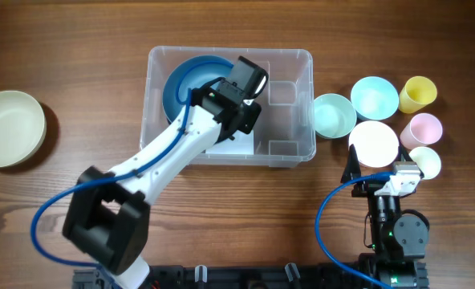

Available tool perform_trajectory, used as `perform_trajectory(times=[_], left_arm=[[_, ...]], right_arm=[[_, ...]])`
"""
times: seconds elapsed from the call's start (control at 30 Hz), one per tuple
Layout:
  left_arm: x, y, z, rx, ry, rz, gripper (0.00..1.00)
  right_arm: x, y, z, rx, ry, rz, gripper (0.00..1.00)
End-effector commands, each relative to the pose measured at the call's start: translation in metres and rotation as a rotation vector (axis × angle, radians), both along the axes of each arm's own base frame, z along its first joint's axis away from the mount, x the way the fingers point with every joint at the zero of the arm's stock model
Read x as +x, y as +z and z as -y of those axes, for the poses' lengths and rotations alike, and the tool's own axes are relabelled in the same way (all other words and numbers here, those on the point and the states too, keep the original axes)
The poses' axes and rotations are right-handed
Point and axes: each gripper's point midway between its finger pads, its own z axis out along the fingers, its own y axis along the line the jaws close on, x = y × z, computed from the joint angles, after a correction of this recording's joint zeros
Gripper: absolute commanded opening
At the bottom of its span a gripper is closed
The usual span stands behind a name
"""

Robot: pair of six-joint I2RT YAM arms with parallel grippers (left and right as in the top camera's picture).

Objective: Pack container
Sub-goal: 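Lift the blue plate and stack it onto the plate in the container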

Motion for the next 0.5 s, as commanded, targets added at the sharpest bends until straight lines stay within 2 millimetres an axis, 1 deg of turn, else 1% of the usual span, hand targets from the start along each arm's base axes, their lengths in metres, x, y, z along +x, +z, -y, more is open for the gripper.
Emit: perform_trajectory(times=[0.0,0.27,0.33,0.37,0.4,0.43,0.47], left_arm=[[0.006,-0.013,-0.001,0.023,-0.011,-0.021,0.04],[0.015,-0.016,-0.018,0.026,0.034,-0.032,0.04],[0.015,-0.017,-0.019,0.026,0.04,-0.035,0.19],[0.015,-0.017,-0.019,0.025,0.04,-0.035,0.28],[0.014,-0.017,-0.018,0.022,0.038,-0.036,0.31],[0.013,-0.017,-0.016,0.015,0.034,-0.04,0.32],[0.012,-0.017,-0.014,0.003,0.027,-0.047,0.41]], right_arm=[[0.0,0.0,-0.001,-0.01,0.01,0.005,1.0],[0.0,0.0,-0.001,-0.01,0.009,0.005,1.0],[0.0,0.0,-0.001,-0.01,0.01,0.005,1.0],[0.0,0.0,-0.001,-0.01,0.01,0.005,1.0],[0.0,0.0,-0.001,-0.01,0.01,0.005,1.0],[0.0,0.0,-0.001,-0.01,0.01,0.005,1.0],[0.0,0.0,-0.001,-0.01,0.01,0.005,1.0]])
